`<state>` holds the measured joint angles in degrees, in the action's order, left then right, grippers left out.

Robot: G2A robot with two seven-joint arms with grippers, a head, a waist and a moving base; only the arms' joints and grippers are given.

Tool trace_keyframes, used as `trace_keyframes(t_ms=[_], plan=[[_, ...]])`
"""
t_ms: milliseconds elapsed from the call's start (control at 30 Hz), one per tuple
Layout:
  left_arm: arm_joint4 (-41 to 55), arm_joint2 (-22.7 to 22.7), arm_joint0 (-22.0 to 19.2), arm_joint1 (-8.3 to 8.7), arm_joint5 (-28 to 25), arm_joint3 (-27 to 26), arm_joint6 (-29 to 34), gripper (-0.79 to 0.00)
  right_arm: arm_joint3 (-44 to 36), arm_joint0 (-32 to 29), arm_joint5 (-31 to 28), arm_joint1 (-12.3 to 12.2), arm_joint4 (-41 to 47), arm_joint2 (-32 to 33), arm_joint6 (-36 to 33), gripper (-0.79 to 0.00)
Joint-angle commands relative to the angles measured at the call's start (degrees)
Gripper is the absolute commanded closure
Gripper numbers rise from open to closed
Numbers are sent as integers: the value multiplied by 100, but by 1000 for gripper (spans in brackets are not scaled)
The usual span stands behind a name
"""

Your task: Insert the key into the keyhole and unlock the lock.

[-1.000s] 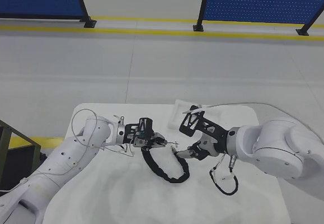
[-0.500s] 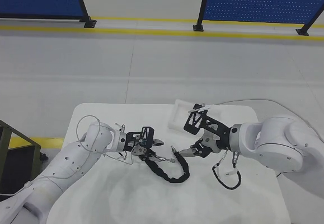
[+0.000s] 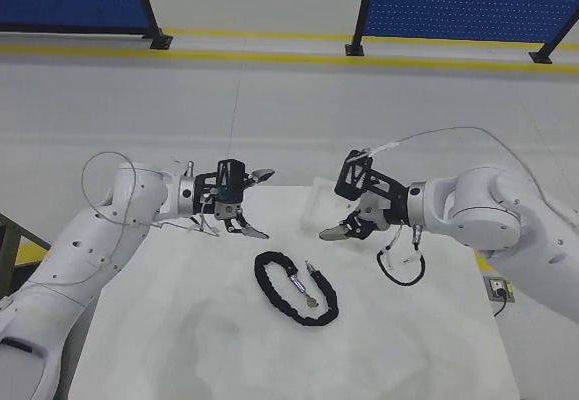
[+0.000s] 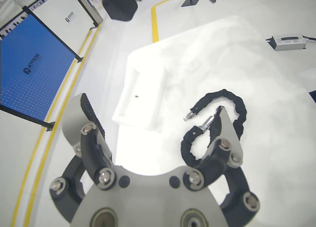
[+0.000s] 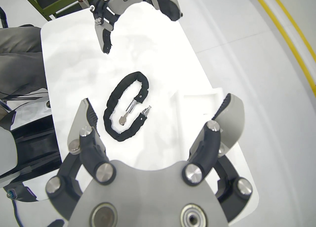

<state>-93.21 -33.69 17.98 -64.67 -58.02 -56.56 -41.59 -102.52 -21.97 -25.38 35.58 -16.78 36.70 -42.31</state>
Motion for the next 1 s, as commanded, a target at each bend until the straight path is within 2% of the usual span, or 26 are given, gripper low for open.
trace_keyframes(t_ms=[0, 133, 300, 500, 733, 967], plan=[[46, 83, -267, 9, 2, 136, -61, -785, 311, 245, -148, 116, 143, -31, -139, -785], [336, 471, -813, 6, 2, 475, -246, -785, 689, 743, -405, 332, 443, -110, -617, -785], [1016, 1317, -1627, 29, 2, 920, -469, -785, 1135, 1332, -506, 562, 816, -151, -1132, -785], [2099, 2395, -2433, 189, 2, 877, -469, -785, 1342, 1786, -610, 725, 1059, -141, -1550, -785], [2694, 2395, -2401, 393, 2, 644, -256, -785, 1392, 1865, -558, 786, 1088, -123, -1686, -785], [2693, 2395, -2401, 393, 2, 644, -256, -785, 1392, 1865, -558, 786, 1087, -123, -1686, -785]])
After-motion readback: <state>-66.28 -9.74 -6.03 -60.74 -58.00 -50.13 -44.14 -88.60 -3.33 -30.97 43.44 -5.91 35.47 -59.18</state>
